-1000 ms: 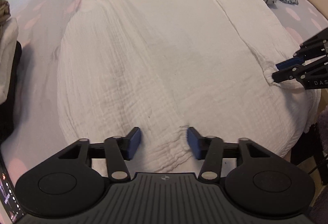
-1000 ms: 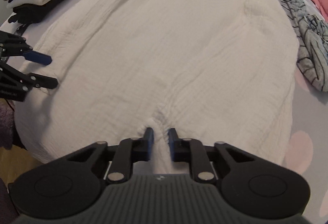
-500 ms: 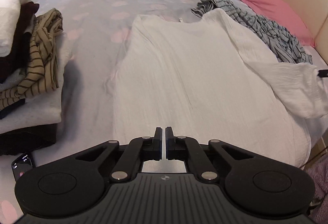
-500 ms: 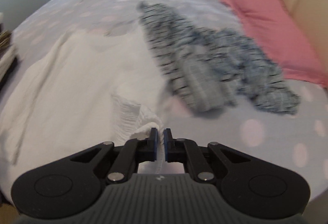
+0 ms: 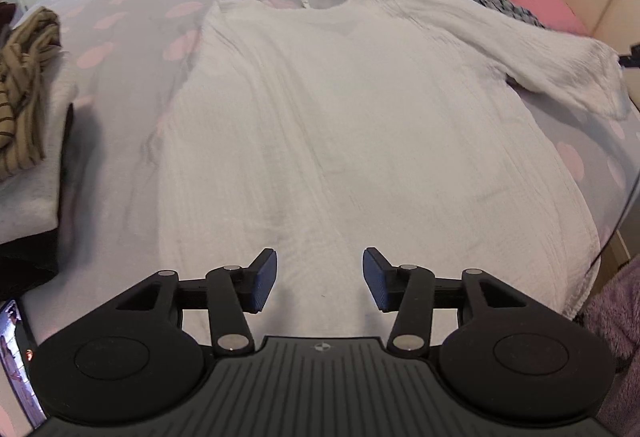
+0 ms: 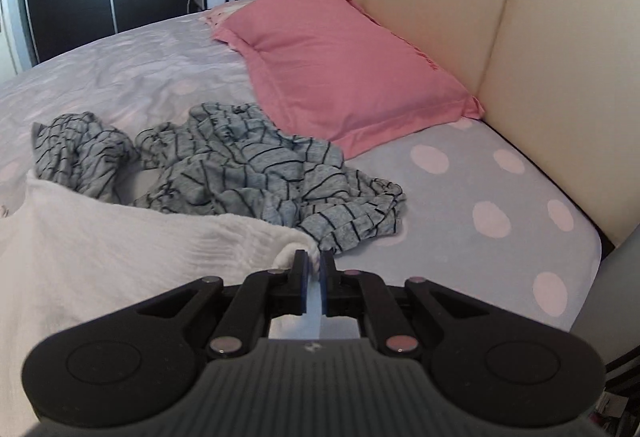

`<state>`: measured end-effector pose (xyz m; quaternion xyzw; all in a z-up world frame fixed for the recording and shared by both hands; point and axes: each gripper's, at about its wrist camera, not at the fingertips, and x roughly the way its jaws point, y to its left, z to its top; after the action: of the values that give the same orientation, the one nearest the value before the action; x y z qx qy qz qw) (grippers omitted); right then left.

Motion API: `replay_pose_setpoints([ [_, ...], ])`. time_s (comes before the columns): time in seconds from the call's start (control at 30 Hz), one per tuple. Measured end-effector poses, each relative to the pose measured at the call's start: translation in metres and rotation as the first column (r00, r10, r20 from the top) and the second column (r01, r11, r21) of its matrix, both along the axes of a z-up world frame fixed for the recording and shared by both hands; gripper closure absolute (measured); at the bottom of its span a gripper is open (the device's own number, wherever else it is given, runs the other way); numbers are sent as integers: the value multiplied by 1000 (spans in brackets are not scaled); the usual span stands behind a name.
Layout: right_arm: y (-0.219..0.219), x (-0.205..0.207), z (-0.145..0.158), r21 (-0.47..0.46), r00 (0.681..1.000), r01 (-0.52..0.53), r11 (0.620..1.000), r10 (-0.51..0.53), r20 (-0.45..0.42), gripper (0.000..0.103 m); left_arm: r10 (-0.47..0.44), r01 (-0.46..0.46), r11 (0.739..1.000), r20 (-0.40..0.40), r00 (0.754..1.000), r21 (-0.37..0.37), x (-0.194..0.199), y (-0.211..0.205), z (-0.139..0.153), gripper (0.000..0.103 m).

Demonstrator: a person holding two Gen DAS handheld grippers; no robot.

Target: Fold clothes

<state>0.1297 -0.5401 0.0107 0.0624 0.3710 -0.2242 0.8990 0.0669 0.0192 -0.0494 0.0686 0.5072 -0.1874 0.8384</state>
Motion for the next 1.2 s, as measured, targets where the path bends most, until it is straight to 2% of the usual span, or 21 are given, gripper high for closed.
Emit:
replay_pose_setpoints([
  [0.1, 1, 2, -9, 34, 1000, -9, 999, 9, -16, 88, -21, 21, 999, -22, 1000, 26, -7, -9, -13, 52],
  [0.13, 3, 3, -10, 38, 1000, -11, 999, 12, -17, 79, -24, 25, 999, -31, 999, 38, -8, -11, -17, 52],
  [0.2, 11, 3, -11, 25, 999, -29, 999, 30, -13, 71, -28, 31, 998, -49, 998, 63, -11, -15, -26, 52],
  [0.3, 25, 1, -12, -10, 997, -83, 997, 83, -11, 67, -21, 27, 996, -74, 997, 84, -12, -17, -38, 53],
  [0.37, 35, 0, -14, -4, 992, -122, 993, 122, -14, 66, -20, 27, 996, -88, 996, 86, -12, -16, -44, 64],
  [0.43, 44, -1, -15, 0, 988, -154, 988, 154, -14, 65, -21, 29, 996, -89, 996, 89, -12, -15, -45, 84],
  [0.5, 55, -3, -14, -18, 983, -182, 983, 182, -10, 65, -15, 21, 996, -75, 997, 89, -11, -11, -40, 95],
  [0.6, 70, -7, -12, -50, 972, -236, 971, 236, -10, 65, 53, -51, 995, -12, 999, 91, -10, 6, -18, 96],
  [0.63, 74, -8, -12, -56, 967, -253, 966, 253, -11, 65, 103, -104, 990, 16, 995, 92, -8, 17, -9, 96],
  [0.7, 80, -11, -12, -58, 960, -280, 958, 280, -11, 63, 210, -216, 972, 74, 975, 89, -4, 40, 8, 96],
  [0.73, 83, -12, -12, -55, 958, -287, 956, 287, -13, 61, 268, -279, 955, 112, 957, 98, -4, 52, 16, 96],
  [0.9, 94, -12, -21, -30, 947, -319, 947, 317, -59, 61, 470, -509, 849, 241, 849, 142, -4, 101, 36, 96],
  [1.03, 106, -15, -32, 22, 927, -358, 933, 358, -109, 60, 519, -551, 826, 220, 826, 116, -7, 111, 31, 90],
  [1.1, 112, -19, -38, 71, 913, -377, 923, 384, -136, 60, 494, -525, 842, 215, 843, 125, -11, 106, 30, 88],
  [1.2, 121, -32, -53, 176, 885, -395, 902, 425, -191, 59, 433, -457, 879, 177, 884, 132, -17, 90, 27, 88],
])
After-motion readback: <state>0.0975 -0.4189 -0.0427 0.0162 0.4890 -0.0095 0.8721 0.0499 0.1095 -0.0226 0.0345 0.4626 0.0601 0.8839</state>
